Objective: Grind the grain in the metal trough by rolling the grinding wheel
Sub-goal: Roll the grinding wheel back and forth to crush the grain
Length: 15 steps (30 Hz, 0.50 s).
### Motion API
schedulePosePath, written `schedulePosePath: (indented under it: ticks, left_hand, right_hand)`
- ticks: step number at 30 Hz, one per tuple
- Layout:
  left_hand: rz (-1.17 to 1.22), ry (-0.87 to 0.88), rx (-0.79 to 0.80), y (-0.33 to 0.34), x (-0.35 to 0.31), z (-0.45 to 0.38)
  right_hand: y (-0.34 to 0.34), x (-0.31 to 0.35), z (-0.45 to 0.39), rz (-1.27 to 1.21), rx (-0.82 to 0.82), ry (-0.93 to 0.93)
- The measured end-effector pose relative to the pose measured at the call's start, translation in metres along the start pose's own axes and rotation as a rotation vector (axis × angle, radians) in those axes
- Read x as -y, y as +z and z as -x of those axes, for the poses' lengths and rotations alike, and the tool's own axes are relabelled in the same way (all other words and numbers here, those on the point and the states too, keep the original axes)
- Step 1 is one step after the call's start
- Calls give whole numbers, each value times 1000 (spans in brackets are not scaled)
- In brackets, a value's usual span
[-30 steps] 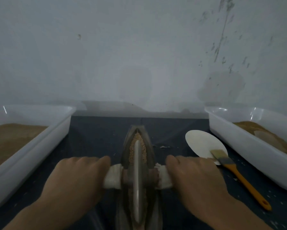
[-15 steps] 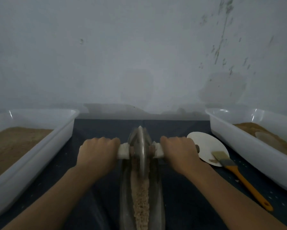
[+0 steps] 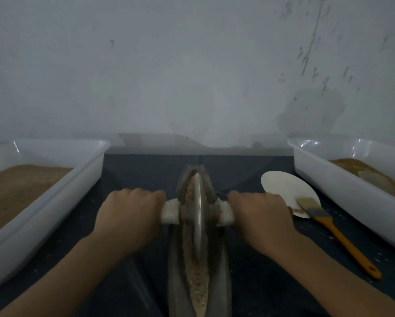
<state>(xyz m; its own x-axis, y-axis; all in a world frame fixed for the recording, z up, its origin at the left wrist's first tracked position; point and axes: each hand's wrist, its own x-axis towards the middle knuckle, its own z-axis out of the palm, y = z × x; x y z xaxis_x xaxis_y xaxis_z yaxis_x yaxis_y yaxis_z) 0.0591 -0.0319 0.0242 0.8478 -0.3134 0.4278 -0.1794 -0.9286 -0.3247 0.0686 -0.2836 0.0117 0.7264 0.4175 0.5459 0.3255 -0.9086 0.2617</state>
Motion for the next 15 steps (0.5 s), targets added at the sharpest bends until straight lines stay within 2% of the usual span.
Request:
schedulePosePath:
  ticks: [3, 8, 12, 15]
  left_hand:
    - [1, -28, -42, 18, 3, -23]
    - [-11, -11, -72, 20, 3, -34]
    - [62, -21, -19, 7, 3, -2]
    - [137, 59, -38, -7, 5, 31]
  right_hand:
    - [17, -8, -31, 47, 68, 17]
    - [22, -9, -39, 36, 78, 56]
    - [-6, -1, -6, 3, -18, -59]
    - [-29, 8, 19, 15, -99, -111]
